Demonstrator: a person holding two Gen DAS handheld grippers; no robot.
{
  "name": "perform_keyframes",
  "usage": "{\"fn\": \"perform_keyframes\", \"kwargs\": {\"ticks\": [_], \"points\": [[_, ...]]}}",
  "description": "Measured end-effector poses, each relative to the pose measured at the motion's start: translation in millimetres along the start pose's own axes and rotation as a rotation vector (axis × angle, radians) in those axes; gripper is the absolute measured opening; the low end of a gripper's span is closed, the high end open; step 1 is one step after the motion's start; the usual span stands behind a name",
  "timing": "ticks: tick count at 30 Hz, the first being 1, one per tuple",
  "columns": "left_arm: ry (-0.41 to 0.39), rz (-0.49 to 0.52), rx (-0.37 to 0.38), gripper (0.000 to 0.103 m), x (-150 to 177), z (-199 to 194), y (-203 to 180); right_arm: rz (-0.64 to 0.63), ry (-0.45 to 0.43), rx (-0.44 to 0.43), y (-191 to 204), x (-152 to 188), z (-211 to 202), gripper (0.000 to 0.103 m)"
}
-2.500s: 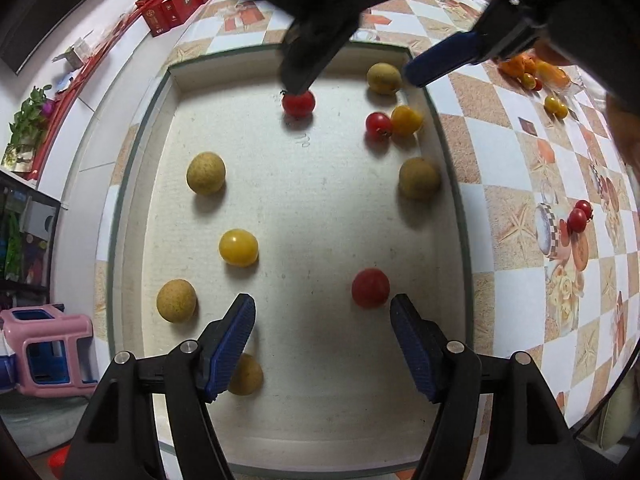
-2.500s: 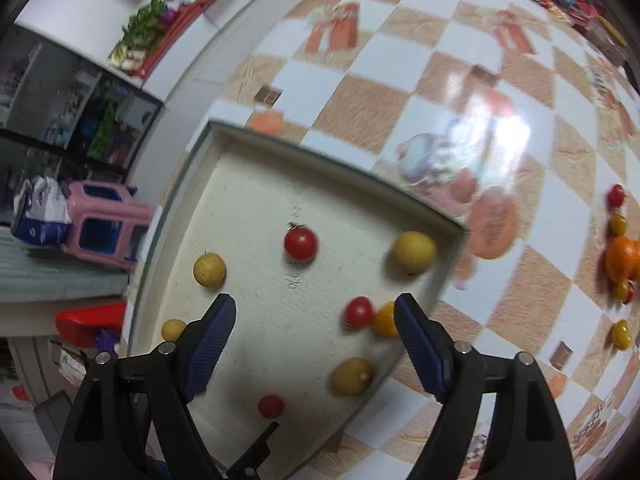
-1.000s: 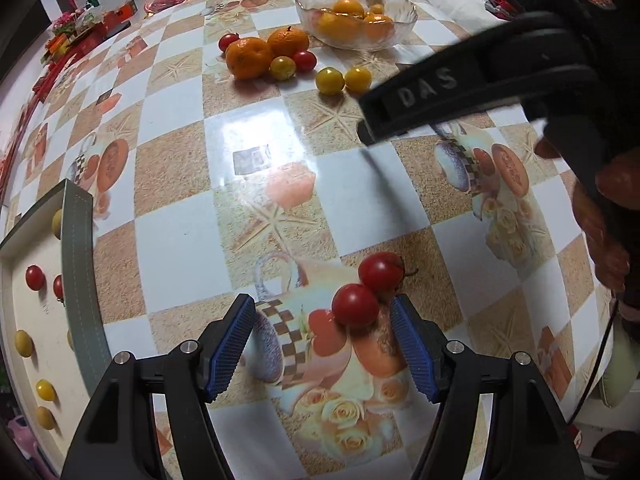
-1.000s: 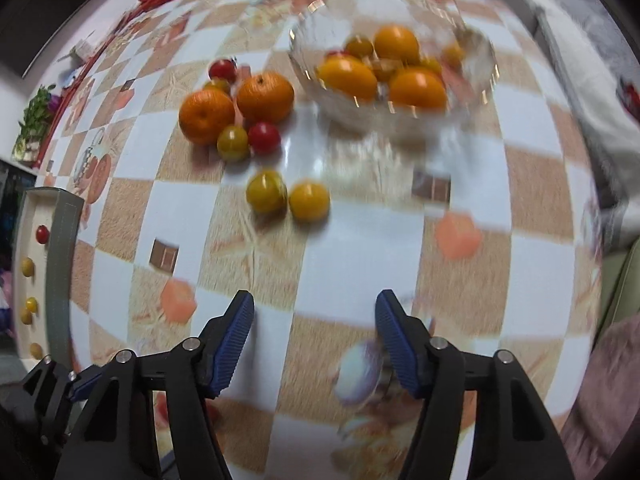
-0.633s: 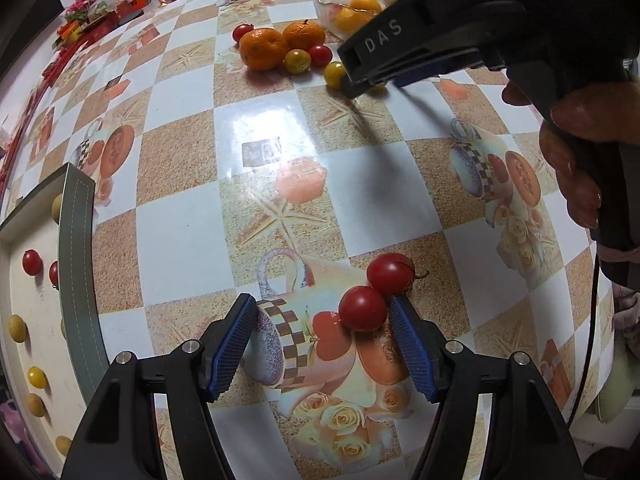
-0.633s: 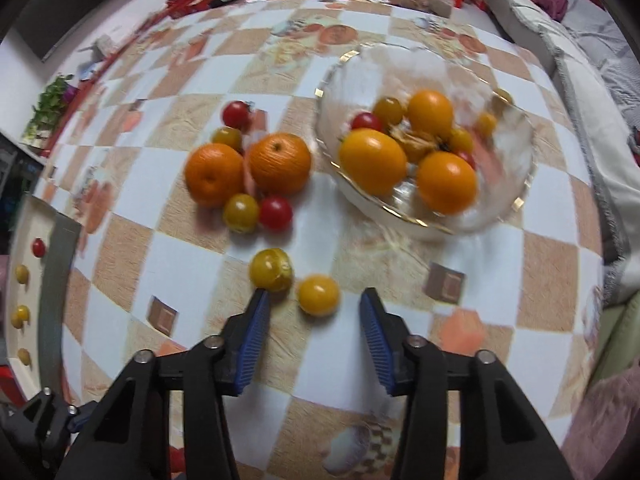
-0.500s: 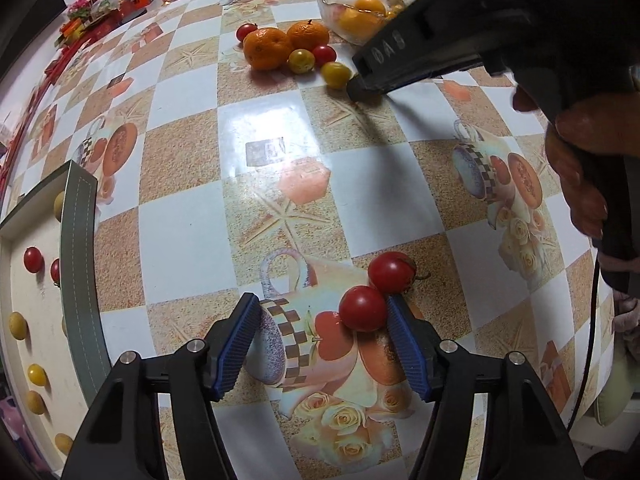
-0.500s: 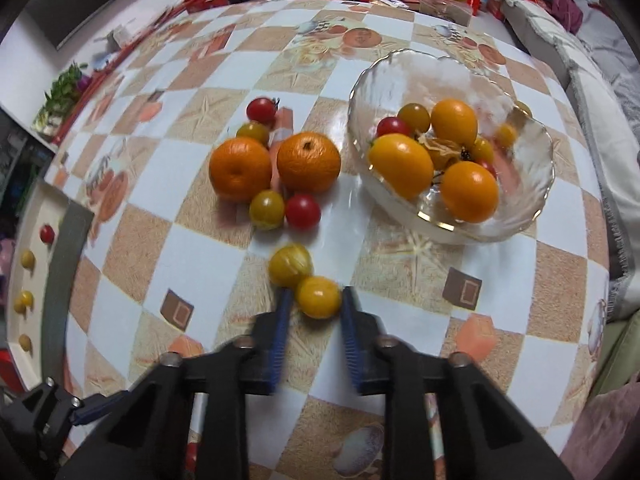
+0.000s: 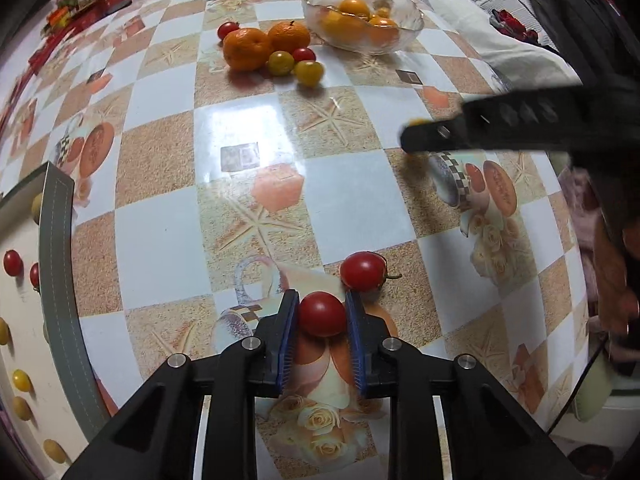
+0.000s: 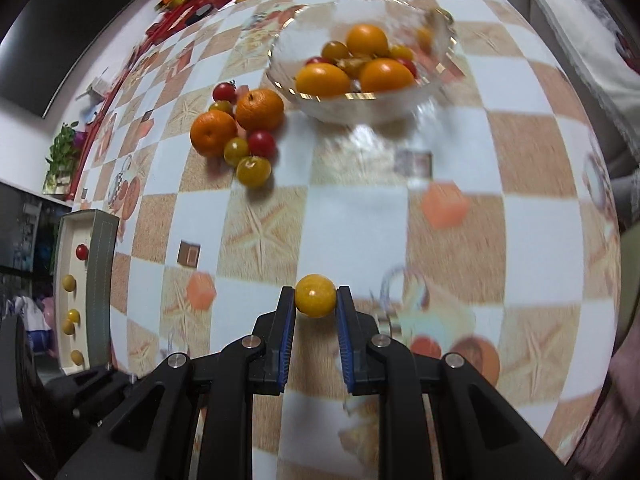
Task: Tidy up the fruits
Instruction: 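Grasp a yellow cherry tomato with the right tool while the left tool grasps a red one, then carry both tomatoes over the white tray and open both tools to drop them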
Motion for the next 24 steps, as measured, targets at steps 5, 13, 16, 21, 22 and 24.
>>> {"fn": "perform_keyframes", "kwargs": {"ticks": [5,13,16,21,22,24], "points": [[0.008,0.003,0.001,0.025,0.8,-1.0,8.5,0.031,0.003,-0.017,1.0,16.3,-6.9,0.022],[-0.006,-0.004,0.007,0.025,9.3,-23.7,22.4,0.053,0.004,-0.029,11.6,27.4,-15.8,0.022],[-0.013,-0.014,0.002,0.025,14.5,-33.6,33.3,0.045,0.011,-0.027,19.1,29.3,-17.6,0.022],[-0.035,-0.057,-0.009,0.025,19.9,-48.7,56.0,0.020,0.023,-0.018,38.4,29.5,-17.3,0.022],[-0.043,-0.069,-0.017,0.025,16.3,-49.0,58.6,0.016,0.024,-0.018,42.1,28.9,-16.7,0.022],[-0.053,-0.088,-0.026,0.025,17.6,-54.5,70.3,0.007,0.027,-0.022,51.8,28.0,-15.6,0.022]]}}
Point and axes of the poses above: each gripper's, at about its wrist camera, not at the fingertips, and z roughly the way its jaws point, y to its left, x to its underside, the point moved 3 cm from there along z, roughly the way its jaws point, and after that the axes turned 15 degrees about -x, right-handed, at the moved point
